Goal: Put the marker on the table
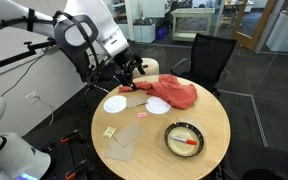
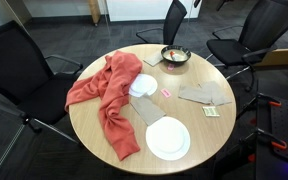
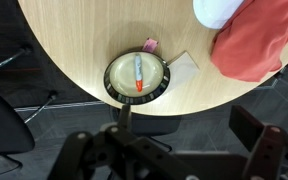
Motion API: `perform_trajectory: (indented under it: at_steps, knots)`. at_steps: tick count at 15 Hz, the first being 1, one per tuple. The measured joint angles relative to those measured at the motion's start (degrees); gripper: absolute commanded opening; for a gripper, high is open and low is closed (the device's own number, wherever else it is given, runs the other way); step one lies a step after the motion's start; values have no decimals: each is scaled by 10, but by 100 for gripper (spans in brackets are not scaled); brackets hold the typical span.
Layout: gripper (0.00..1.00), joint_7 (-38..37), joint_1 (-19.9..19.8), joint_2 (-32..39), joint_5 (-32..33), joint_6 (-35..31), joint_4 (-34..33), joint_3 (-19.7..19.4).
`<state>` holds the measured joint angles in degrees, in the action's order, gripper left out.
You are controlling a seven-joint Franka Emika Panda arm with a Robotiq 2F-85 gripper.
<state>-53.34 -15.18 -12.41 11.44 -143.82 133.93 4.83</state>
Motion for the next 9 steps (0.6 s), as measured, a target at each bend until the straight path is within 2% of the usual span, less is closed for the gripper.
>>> perform_trajectory:
  at_steps: [5,9]
  knots:
    - [100,-54,-1,39,61,-9,-14,-35]
    - [100,-55,8,43,63,-9,-14,-46]
